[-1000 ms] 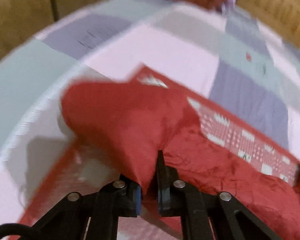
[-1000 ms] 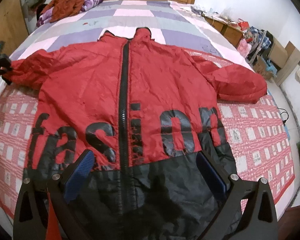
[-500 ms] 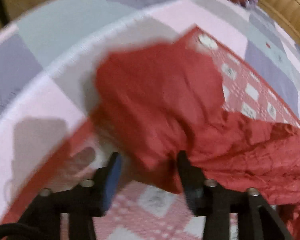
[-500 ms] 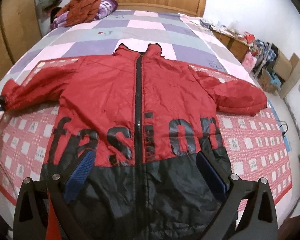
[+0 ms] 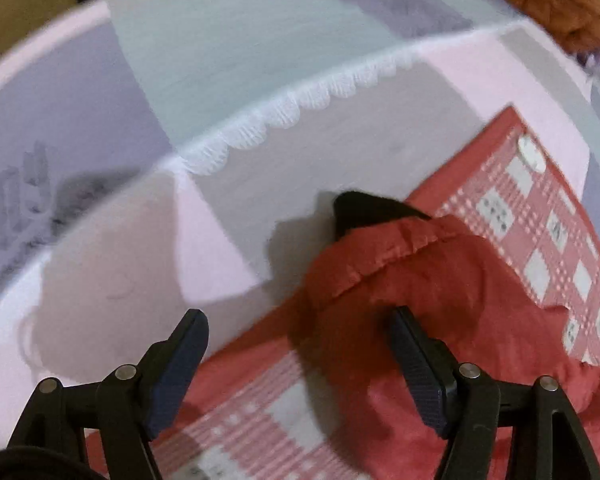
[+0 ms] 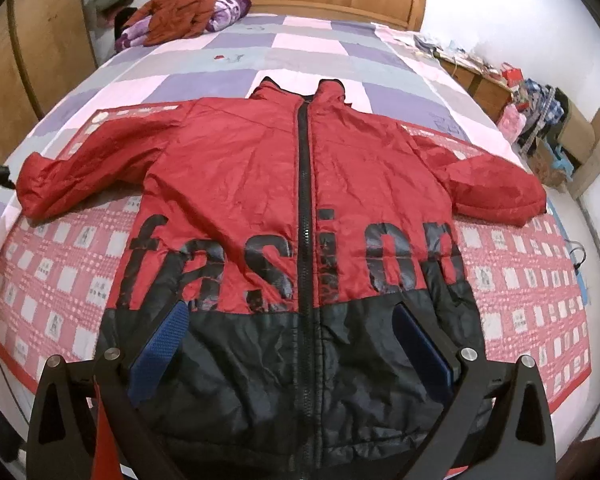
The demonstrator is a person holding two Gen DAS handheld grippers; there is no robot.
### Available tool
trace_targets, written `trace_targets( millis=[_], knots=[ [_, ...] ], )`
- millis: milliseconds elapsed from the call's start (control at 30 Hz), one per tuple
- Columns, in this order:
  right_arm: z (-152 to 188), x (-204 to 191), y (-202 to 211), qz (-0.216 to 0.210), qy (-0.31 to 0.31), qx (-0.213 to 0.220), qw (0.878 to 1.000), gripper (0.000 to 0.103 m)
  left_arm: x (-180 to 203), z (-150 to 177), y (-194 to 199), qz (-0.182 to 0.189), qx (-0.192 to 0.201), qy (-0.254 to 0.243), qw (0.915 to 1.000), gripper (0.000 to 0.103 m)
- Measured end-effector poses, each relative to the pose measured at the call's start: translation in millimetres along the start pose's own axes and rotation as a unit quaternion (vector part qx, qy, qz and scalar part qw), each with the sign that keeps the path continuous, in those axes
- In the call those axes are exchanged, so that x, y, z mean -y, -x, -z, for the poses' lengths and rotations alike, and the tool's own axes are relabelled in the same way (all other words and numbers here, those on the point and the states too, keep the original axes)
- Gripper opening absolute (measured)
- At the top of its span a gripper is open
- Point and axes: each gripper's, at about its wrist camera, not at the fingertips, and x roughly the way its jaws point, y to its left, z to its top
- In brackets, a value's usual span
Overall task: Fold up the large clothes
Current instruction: 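Lift the sleeve cuff with the left tool and fold it toward the zipper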
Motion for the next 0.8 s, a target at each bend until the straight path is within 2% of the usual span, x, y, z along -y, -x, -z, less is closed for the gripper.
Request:
trace_targets(
  millis=[67, 133, 233, 267, 300, 333, 367, 433, 500, 533, 567, 633, 667, 700, 733, 767, 800],
  knots=[
    [1, 3, -2, 0.006, 0.0, -0.002, 1.0, 0.103, 16, 1, -19, 0.0, -0.03, -0.028, 0.9992, 0.078],
    [2, 5, -5, 0.01, -0.007, -0.008, 1.0, 0.103, 38, 8, -34, -0.014, -0.038, -0.074, 0.9965, 0.078],
    [4, 7, -10, 0.011, -0.022, -0.018, 1.0, 0.103, 51, 19, -53, -0.021, -0.053, -0.083, 0.9949, 0.076],
    [4, 6, -11, 0.011, -0.025, -0.02, 0.999, 0.103, 56, 21, -52, -0.019, -0.042, -0.093, 0.9946, 0.068],
    [5, 5, -12, 0.011, -0.024, -0.02, 0.999, 0.103, 60, 22, -49, 0.004, -0.037, -0.103, 0.994, 0.04],
    [5, 3, -12, 0.012, -0.023, -0.02, 0.999, 0.103, 65, 23, -42, -0.003, -0.023, -0.109, 0.9938, 0.028],
    [5, 1, -12, 0.014, -0.02, -0.019, 1.0, 0.103, 67, 24, -31, -0.008, 0.004, -0.113, 0.9935, 0.02],
    [4, -2, -12, 0.015, -0.017, -0.018, 1.0, 0.103, 58, 21, 3, -0.018, 0.081, -0.095, 0.992, 0.013],
    [1, -3, -11, 0.018, -0.014, -0.015, 1.0, 0.103, 30, 13, 39, -0.04, 0.153, -0.028, 0.9871, 0.013],
    [-1, -4, -10, 0.019, -0.012, -0.012, 1.0, 0.103, 12, 10, 53, -0.038, 0.179, 0.005, 0.9831, 0.017],
    [-2, -3, -9, 0.02, -0.012, -0.007, 1.0, 0.103, 3, 8, 57, -0.048, 0.186, 0.014, 0.9812, 0.017],
    [-3, -1, -6, 0.021, -0.014, -0.001, 1.0, 0.103, 0, 10, 45, -0.12, 0.166, -0.015, 0.9788, 0.017],
    [-3, 1, -6, 0.021, -0.017, -0.001, 1.0, 0.103, -5, 10, 36, -0.135, 0.148, -0.021, 0.9794, 0.017],
    [-3, 2, -6, 0.021, -0.02, -0.002, 1.0, 0.103, -12, 11, 25, -0.136, 0.118, -0.018, 0.9834, 0.017],
    [-3, 4, -6, 0.02, -0.024, -0.003, 1.0, 0.103, -20, 13, 17, -0.115, 0.088, -0.012, 0.9895, 0.018],
    [-3, 6, -5, 0.019, -0.027, -0.004, 0.999, 0.103, -24, 16, 18, -0.098, 0.082, -0.01, 0.9917, 0.018],
    [-3, 8, -4, 0.017, -0.029, -0.004, 0.999, 0.103, -23, 22, 24, -0.086, 0.093, -0.02, 0.9918, 0.018]
  ],
)
